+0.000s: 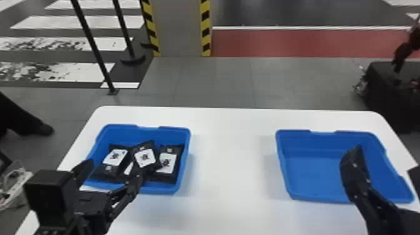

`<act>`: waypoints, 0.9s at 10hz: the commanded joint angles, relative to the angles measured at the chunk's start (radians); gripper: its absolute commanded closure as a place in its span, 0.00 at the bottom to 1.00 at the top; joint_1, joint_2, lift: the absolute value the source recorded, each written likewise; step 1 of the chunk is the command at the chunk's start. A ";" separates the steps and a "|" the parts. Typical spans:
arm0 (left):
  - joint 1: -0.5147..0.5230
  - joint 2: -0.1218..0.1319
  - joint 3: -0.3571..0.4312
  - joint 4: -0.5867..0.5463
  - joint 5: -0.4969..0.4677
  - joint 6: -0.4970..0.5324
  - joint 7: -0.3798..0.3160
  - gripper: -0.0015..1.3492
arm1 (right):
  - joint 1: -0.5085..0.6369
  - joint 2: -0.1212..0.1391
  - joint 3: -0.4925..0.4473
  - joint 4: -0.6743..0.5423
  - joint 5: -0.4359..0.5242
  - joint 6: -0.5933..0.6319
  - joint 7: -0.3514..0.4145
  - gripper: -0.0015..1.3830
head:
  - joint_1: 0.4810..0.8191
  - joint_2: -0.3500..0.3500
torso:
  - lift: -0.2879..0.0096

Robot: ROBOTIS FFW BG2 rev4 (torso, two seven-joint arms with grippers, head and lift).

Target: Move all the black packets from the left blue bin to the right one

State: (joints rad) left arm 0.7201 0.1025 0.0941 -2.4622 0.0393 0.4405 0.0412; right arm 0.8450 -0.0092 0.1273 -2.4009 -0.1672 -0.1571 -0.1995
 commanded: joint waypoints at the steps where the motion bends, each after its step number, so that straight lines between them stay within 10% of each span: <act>1: -0.050 0.006 0.002 0.065 -0.007 0.045 -0.007 0.14 | -0.001 0.000 0.000 0.002 -0.003 0.000 0.002 0.05 | 0.63 0.62 | 0.60; 9: -0.431 0.057 0.029 0.497 -0.004 0.215 -0.173 0.15 | -0.008 0.006 0.000 0.012 -0.006 0.005 0.023 0.05 | 0.63 0.68 | 0.60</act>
State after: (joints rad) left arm 0.3157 0.1545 0.1226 -1.9934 0.0389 0.6412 -0.1280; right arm 0.8374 -0.0050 0.1273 -2.3906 -0.1733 -0.1525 -0.1759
